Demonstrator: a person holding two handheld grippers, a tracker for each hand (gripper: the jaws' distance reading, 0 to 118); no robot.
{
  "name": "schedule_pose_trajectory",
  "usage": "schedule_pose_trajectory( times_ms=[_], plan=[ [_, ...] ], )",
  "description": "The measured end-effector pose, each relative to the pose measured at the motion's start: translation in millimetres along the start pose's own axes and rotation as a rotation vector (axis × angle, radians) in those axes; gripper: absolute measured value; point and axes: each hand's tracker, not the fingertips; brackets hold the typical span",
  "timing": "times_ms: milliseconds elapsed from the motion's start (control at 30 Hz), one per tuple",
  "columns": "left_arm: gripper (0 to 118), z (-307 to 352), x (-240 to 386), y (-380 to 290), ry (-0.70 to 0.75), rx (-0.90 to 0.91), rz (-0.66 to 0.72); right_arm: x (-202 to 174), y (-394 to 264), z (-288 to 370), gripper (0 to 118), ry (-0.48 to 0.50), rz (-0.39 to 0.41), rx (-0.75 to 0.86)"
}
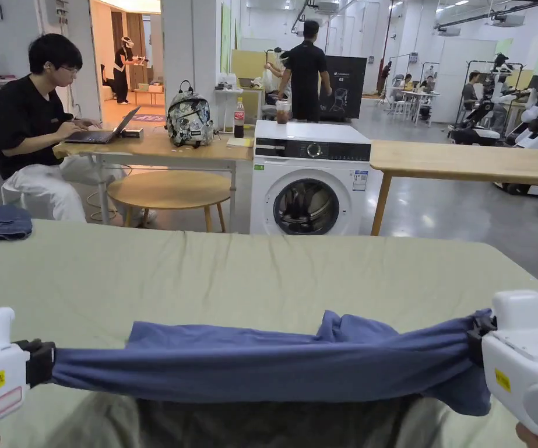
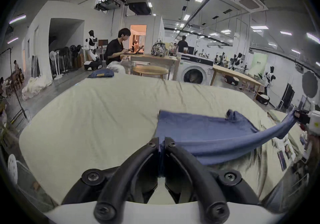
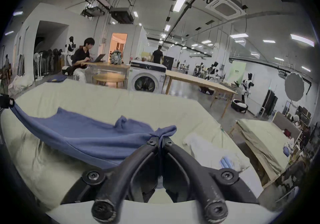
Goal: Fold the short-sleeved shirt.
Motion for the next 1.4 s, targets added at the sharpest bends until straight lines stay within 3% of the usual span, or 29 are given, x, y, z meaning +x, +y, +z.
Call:
schedule_pose_trajectory(
  times_ms=[467,767,867,967,1033,1067,1100,1133,1167,1233,1400],
  plan=[
    [0,9,9,-116,0.029,-0.245,-0.135,7,-140,22,0,0.024,0.02,-0.392],
    [0,-37,-4,-159,0.051,-0.444,-0.152,-3,-195,-11,0,0.078,0.089,-0.618],
    [0,-50,-5,-168,0.051,-0.482,-0.168,-2,-207,-23,1,0.081,0.07,-0.623],
    [0,-50,-3,-164,0.058,-0.491,-0.162,0,-203,-26,4,0.084,0.054,-0.628],
    [1,-47,-2,-161,0.055,-0.497,-0.165,4,-200,-26,19,0.09,0.036,-0.632],
    [6,-46,-3,-158,0.052,-0.498,-0.16,5,-196,-25,38,0.088,0.028,-0.633],
    [24,-44,-5,-154,0.046,-0.493,-0.147,6,-190,-22,66,0.074,0.021,-0.631],
    [46,-41,-5,-149,0.041,-0.482,-0.129,9,-186,-20,78,0.052,0.018,-0.622],
    [61,-38,-6,-144,0.045,-0.464,-0.113,12,-178,-18,80,0.04,0.003,-0.601],
    [71,-35,-5,-131,0.025,-0.409,-0.074,15,-161,-13,80,0.045,-0.034,-0.526],
    [70,-32,14,-92,-0.015,-0.219,-0.029,0,-117,-8,80,0.016,-0.077,-0.346]
  ],
)
